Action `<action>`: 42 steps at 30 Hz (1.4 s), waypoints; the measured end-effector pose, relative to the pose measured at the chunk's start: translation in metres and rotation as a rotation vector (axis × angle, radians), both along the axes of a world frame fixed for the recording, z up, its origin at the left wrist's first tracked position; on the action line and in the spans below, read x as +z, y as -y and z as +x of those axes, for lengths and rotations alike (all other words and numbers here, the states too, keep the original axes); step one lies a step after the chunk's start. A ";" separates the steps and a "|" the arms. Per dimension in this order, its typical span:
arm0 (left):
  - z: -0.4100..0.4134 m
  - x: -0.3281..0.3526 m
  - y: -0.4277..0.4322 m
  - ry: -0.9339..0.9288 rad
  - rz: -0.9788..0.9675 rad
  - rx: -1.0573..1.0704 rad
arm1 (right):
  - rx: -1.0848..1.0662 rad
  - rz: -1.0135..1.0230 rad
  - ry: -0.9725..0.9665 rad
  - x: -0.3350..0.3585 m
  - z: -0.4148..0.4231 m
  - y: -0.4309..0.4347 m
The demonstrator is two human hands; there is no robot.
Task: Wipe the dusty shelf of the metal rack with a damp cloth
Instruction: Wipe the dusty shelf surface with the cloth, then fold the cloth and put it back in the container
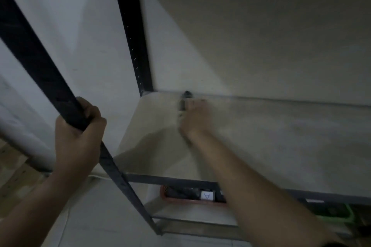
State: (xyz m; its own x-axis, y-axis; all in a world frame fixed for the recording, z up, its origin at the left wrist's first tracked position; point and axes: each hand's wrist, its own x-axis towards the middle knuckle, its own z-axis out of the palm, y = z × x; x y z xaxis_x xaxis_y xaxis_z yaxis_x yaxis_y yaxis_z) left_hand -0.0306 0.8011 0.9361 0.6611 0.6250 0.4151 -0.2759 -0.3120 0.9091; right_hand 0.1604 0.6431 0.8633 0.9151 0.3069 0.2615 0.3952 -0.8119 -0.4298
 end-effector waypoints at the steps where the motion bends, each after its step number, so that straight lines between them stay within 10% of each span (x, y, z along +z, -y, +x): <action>1: 0.001 -0.001 -0.001 0.000 -0.006 -0.003 | 0.107 0.057 -0.037 0.003 -0.019 -0.028; 8: 0.001 -0.005 -0.007 -0.014 -0.023 0.001 | 0.522 0.493 -0.633 0.045 -0.064 -0.043; 12: 0.000 -0.001 -0.006 -0.011 -0.028 -0.026 | 0.115 0.386 -0.143 0.041 0.005 0.075; 16: -0.005 0.005 -0.001 -0.013 -0.011 -0.041 | -0.271 -0.085 -0.068 0.012 0.040 0.164; 24: -0.011 0.016 0.009 -0.071 0.036 0.013 | 0.050 -0.116 0.251 -0.014 -0.015 0.025; 33: -0.018 0.023 0.007 -0.154 0.042 -0.008 | 0.736 0.062 -0.292 0.019 -0.116 -0.065; 42: -0.043 0.012 0.014 -0.419 0.045 0.085 | 0.296 0.919 -0.930 0.067 -0.143 0.065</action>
